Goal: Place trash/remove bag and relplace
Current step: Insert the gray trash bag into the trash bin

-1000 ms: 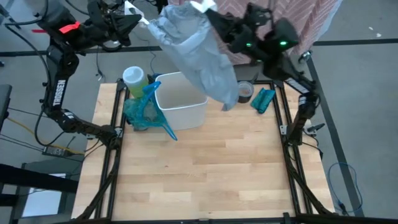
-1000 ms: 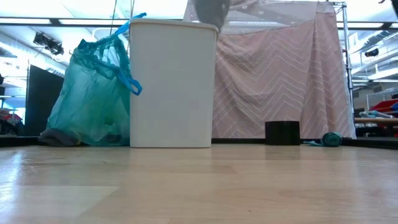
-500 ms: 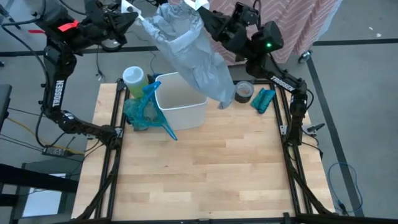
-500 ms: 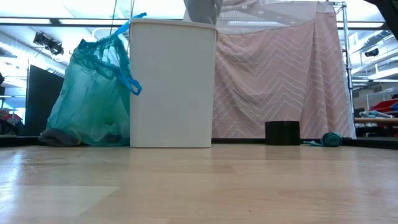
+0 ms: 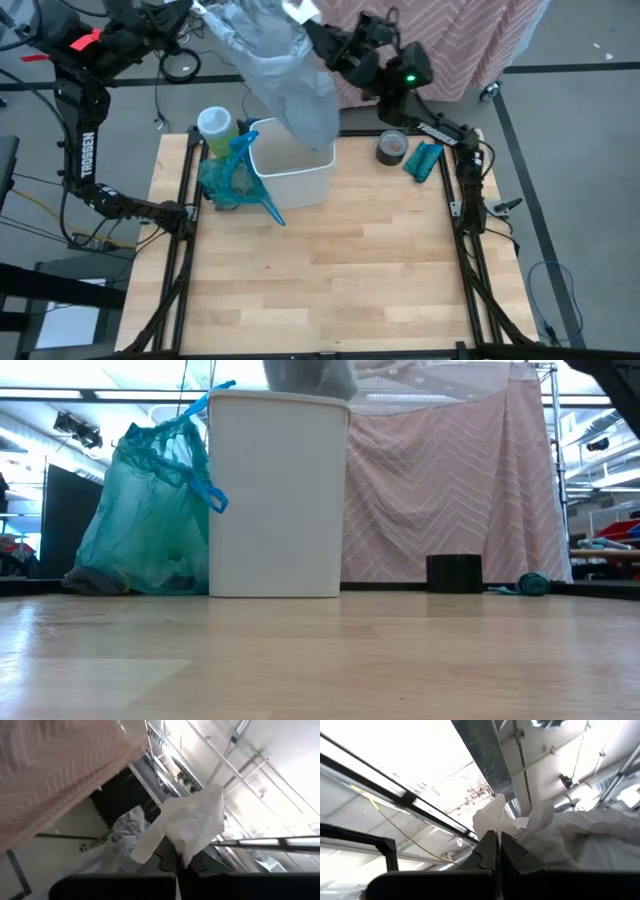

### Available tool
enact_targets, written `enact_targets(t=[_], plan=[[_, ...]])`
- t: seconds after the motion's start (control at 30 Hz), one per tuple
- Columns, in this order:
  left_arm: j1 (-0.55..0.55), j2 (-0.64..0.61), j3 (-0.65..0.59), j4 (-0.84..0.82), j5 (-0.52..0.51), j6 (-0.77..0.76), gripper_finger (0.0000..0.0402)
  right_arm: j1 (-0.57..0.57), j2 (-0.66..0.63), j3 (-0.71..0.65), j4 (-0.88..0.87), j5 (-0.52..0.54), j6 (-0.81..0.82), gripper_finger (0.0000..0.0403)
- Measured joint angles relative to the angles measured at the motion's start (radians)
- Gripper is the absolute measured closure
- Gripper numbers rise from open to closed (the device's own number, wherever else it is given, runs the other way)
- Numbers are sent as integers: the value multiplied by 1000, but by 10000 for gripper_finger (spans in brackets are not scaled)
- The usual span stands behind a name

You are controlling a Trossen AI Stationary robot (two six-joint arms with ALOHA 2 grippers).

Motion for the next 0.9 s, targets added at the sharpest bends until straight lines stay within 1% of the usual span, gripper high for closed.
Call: enact_targets(t=[0.07,0.2,0.33,0.5,0.67,0.8,0.9], plan=[[17,-4,0,-1,-1,14,401,-1,33,0,52,2,34,403],[41,-11,0,3,-1,16,401,4,86,-1,193,43,105,403],[44,-14,0,-3,4,15,401,9,101,-1,251,40,134,403],[44,-17,0,-18,14,16,400,37,92,-1,258,-15,82,403],[44,-17,0,-84,37,87,399,51,71,0,242,-125,47,403],[44,-16,0,-177,40,169,399,54,71,0,212,-131,13,403],[44,-14,0,-179,32,178,399,46,71,0,183,-121,4,403]])
